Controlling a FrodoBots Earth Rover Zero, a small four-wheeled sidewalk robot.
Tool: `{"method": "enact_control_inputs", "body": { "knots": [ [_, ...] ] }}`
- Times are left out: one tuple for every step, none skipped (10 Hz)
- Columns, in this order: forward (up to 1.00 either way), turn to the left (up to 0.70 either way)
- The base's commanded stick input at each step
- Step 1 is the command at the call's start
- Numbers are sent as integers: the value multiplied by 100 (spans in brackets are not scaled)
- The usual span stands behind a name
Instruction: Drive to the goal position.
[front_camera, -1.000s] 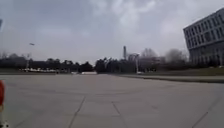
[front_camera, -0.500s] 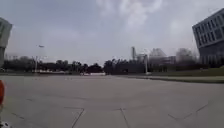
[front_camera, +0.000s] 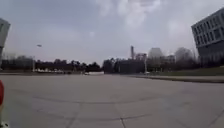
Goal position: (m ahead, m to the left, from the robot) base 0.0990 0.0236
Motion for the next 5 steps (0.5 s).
{"method": "enact_control_inputs", "body": {
  "knots": [
    [85,0],
    [85,0],
    [85,0],
    [85,0],
    [85,0]
  ]
}}
